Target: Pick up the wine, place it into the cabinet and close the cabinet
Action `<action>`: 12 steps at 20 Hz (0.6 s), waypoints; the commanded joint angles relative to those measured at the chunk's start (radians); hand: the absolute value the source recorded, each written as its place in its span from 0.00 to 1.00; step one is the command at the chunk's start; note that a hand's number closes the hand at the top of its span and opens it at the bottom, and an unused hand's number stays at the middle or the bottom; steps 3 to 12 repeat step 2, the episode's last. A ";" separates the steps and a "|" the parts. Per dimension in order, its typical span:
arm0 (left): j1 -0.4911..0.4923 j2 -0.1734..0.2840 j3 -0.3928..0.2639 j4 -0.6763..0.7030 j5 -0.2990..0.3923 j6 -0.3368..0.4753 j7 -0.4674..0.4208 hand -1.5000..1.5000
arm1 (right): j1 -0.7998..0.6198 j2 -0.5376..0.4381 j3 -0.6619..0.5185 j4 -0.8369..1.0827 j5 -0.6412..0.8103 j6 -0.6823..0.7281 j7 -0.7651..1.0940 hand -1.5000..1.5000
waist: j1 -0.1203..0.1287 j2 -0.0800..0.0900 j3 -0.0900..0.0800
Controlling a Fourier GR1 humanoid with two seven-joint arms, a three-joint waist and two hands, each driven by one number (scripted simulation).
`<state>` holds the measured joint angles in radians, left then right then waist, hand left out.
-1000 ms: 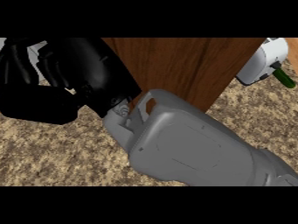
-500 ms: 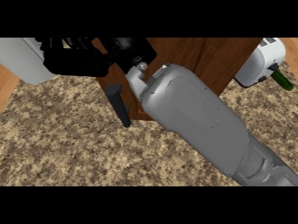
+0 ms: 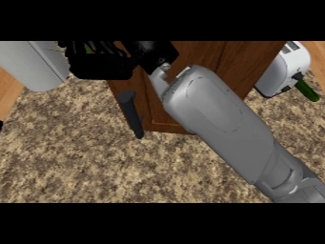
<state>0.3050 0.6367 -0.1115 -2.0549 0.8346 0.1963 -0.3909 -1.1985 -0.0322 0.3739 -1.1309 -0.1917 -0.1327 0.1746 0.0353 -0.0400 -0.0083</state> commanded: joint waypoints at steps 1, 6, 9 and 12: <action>0.004 0.000 0.002 0.003 0.004 -0.015 0.010 0.00 | 0.011 -0.057 -0.050 0.181 0.047 -0.024 -0.037 1.00 | 0.002 0.054 0.007; -0.010 0.022 0.044 -0.036 0.032 0.005 0.043 0.00 | 0.008 -0.068 -0.070 0.161 0.042 -0.028 -0.046 1.00 | 0.001 0.050 0.008; -0.010 0.022 0.044 -0.036 0.032 0.005 0.043 0.00 | 0.008 -0.068 -0.070 0.161 0.042 -0.028 -0.046 1.00 | 0.001 0.050 0.008; -0.010 0.022 0.044 -0.036 0.032 0.005 0.043 0.00 | 0.008 -0.068 -0.070 0.161 0.042 -0.028 -0.046 1.00 | 0.001 0.050 0.008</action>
